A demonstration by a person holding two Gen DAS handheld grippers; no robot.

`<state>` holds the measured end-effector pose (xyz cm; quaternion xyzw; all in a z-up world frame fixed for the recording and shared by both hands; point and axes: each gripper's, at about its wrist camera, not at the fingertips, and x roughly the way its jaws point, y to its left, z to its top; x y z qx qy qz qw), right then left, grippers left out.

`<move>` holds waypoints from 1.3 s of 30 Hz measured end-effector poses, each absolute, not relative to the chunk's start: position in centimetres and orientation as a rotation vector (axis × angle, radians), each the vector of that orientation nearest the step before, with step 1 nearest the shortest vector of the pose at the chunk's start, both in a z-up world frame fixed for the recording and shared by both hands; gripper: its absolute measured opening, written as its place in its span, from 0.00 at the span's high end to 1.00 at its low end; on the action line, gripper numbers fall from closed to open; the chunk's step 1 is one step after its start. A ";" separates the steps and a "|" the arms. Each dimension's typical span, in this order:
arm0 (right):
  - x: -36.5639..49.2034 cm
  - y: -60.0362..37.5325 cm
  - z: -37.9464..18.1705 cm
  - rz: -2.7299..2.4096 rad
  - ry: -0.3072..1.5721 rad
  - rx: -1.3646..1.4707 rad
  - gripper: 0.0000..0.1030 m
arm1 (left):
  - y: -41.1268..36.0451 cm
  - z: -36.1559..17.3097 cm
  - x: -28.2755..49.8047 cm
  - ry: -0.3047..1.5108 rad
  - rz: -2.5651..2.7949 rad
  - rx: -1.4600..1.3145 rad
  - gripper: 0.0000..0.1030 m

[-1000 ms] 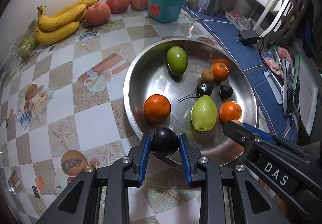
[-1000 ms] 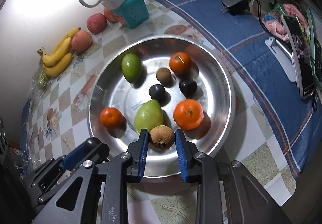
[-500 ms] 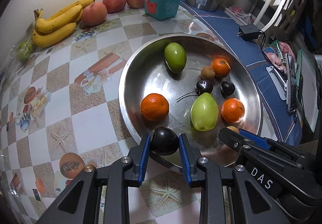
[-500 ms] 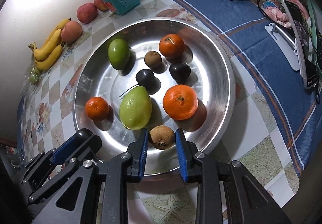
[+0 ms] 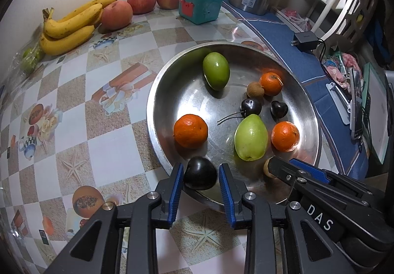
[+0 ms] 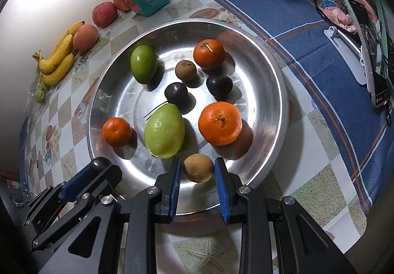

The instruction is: Organize fruits

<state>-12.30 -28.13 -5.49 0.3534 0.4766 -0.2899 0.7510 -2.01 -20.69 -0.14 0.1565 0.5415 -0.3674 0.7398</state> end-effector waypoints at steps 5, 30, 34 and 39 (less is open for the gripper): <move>-12.3 -28.1 -5.3 -0.636 1.038 0.773 0.72 | -20.5 -0.1 -1.7 1.196 -0.797 0.332 0.61; -10.8 -26.7 -3.4 -0.600 0.976 0.644 0.32 | -15.6 -1.8 2.1 1.290 -0.411 0.303 0.30; -10.5 -26.6 -3.5 -0.593 0.979 0.632 0.30 | -14.8 -2.6 2.6 1.315 -0.370 0.294 0.28; -10.2 -26.5 -3.6 -0.599 0.983 0.614 0.25 | -14.2 -3.2 2.8 1.332 -0.346 0.291 0.20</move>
